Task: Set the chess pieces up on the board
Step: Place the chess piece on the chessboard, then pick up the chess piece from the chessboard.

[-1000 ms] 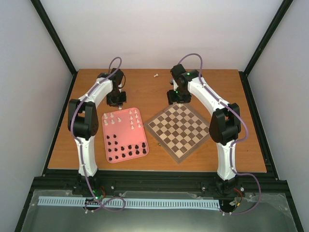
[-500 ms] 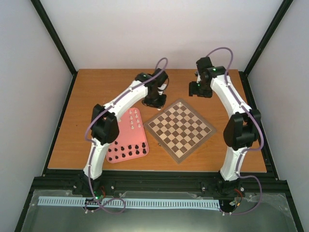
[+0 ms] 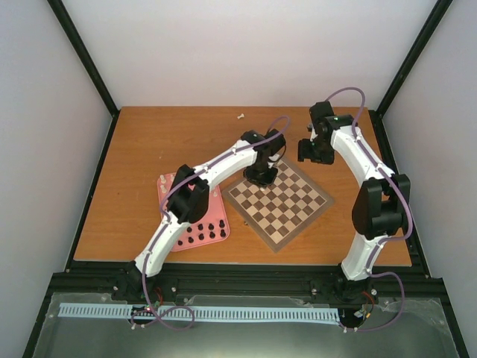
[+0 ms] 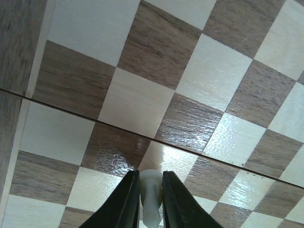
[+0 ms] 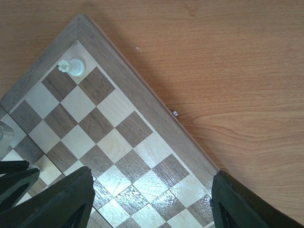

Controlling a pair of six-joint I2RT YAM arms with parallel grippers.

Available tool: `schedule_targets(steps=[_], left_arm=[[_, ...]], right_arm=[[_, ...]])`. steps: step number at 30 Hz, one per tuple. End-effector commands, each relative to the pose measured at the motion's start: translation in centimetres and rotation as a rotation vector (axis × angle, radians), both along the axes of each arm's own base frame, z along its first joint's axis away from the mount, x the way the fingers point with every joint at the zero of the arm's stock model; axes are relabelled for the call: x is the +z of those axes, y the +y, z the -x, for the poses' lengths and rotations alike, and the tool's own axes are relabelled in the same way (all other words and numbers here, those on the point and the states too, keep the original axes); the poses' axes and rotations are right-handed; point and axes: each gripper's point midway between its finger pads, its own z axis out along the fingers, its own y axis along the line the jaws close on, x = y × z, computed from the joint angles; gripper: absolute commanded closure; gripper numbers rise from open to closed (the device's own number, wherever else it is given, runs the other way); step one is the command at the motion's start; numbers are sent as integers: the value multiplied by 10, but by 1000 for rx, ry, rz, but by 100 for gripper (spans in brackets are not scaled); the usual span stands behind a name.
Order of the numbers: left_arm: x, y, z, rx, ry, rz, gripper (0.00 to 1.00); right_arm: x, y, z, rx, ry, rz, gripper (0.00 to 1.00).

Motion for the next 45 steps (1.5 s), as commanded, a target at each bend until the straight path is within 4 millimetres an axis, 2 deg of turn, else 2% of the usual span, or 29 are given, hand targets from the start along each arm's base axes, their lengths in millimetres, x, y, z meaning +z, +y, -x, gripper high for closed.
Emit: schedule_targets(steps=[1, 4, 5, 7, 11, 16, 18, 21, 25, 30, 34, 38, 41, 45], left_arm=[[3, -3, 1, 3, -1, -4, 81], [6, 0, 3, -2, -9, -6, 64], [10, 1, 2, -2, -20, -3, 52], [18, 2, 0, -1, -39, 5, 41], [39, 3, 0, 1, -67, 19, 32], [86, 25, -9, 36, -157, 29, 23], [104, 42, -16, 72, -179, 43, 22], [130, 79, -32, 145, -225, 45, 22], [146, 153, -51, 292, -267, -2, 21], [130, 250, -54, 496, -229, -37, 21], [109, 304, -41, 597, -182, -78, 25], [89, 324, -32, 628, -142, -88, 26], [79, 326, -32, 630, -126, -87, 26], [75, 324, -34, 623, -115, -75, 26]], right_arm=[[16, 0, -1, 9, -61, -27, 32], [14, 1, 1, 7, -54, -33, 32], [14, 1, 1, 7, -54, -31, 32], [14, 0, 1, 6, -57, -28, 31], [18, 0, 3, 12, -62, -31, 31], [21, -2, 11, 7, -69, -27, 30], [24, -2, 12, 0, -77, -34, 29], [26, 4, 12, 4, -79, -67, 27], [22, 20, 14, 43, -62, -74, 25], [10, 76, 27, 166, -17, -77, 23], [-7, 115, 40, 250, 36, -84, 25], [-33, 142, 49, 316, 114, -73, 26], [-49, 154, 54, 342, 149, -67, 29], [-66, 159, 59, 344, 193, -53, 32]])
